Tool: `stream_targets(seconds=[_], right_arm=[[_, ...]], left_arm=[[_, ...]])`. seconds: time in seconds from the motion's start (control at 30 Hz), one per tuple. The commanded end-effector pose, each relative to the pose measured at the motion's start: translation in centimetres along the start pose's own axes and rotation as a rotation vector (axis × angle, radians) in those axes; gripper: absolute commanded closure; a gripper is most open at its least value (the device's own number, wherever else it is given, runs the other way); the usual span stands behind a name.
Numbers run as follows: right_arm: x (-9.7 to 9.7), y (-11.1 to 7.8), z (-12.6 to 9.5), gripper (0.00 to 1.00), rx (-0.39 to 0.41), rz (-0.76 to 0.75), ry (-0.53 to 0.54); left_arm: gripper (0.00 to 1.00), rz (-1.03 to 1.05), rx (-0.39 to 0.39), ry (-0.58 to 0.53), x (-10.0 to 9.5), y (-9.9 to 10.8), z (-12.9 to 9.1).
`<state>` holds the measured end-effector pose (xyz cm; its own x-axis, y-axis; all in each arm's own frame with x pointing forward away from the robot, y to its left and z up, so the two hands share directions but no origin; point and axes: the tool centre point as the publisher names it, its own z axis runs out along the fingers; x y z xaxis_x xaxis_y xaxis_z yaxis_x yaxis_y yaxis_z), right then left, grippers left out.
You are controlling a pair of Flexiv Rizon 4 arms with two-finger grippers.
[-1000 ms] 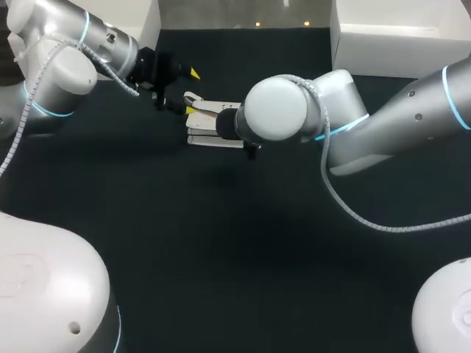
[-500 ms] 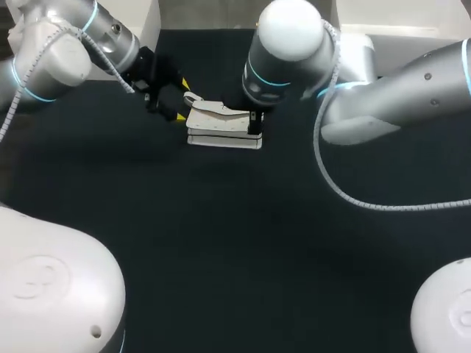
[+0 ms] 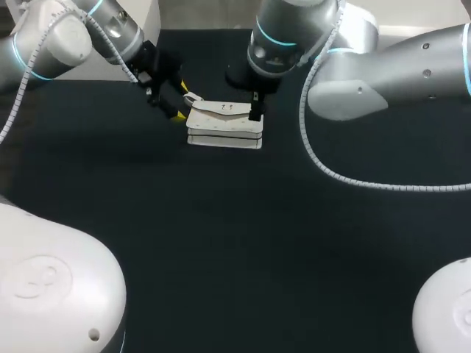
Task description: Pick up the bag, open it, inspect its contents, close it, and place it on the opposite side
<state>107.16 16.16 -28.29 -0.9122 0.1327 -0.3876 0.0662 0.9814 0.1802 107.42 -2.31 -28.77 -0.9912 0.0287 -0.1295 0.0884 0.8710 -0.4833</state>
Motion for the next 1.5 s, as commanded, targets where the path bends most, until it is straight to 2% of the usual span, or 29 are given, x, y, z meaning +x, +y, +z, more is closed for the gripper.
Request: stream_targets(seconds=[0.03,0.13,0.17,0.73,0.83,0.93,1.1,1.17,1.3,1.5], right_arm=[[-1.3,-0.7,0.4,0.00,0.006,0.016,0.092],[-1.9,-1.0,0.4,0.00,0.028,0.025,0.110],[-1.9,-1.0,0.4,0.00,0.028,0.025,0.110],[-1.9,-1.0,0.4,0.00,0.028,0.025,0.110],[-1.9,-1.0,0.4,0.00,0.028,0.025,0.110],[-3.3,-0.9,0.4,0.00,0.104,0.205,0.192],[-5.0,-1.5,0.0,0.00,0.160,0.496,0.326],[-5.6,-1.8,0.2,0.00,0.187,0.612,0.354],[-6.4,-2.5,0.4,0.00,0.188,0.825,0.418],[-6.6,-4.1,0.7,0.00,0.103,1.124,0.469]], left_arm=[[0.00,-0.007,-0.031,0.075,-1.0,-0.2,0.6],[0.00,-0.022,-0.062,0.083,-1.3,-0.2,0.7],[0.00,-0.012,-0.099,0.068,-1.5,-0.1,0.6],[0.00,-0.012,-0.099,0.068,-1.5,-0.1,0.6],[0.00,-0.175,-0.115,0.090,-2.3,-1.2,0.7],[0.00,-0.419,-0.137,0.059,-2.8,-1.6,0.5],[0.00,-0.775,-0.162,0.054,-4.2,-1.6,-0.2],[0.00,-0.872,-0.146,0.072,-4.3,-1.6,-0.5],[0.00,-1.040,-0.093,0.089,-4.5,-1.5,-0.7],[0.00,-1.270,0.006,0.138,-4.6,-0.8,-1.0]])
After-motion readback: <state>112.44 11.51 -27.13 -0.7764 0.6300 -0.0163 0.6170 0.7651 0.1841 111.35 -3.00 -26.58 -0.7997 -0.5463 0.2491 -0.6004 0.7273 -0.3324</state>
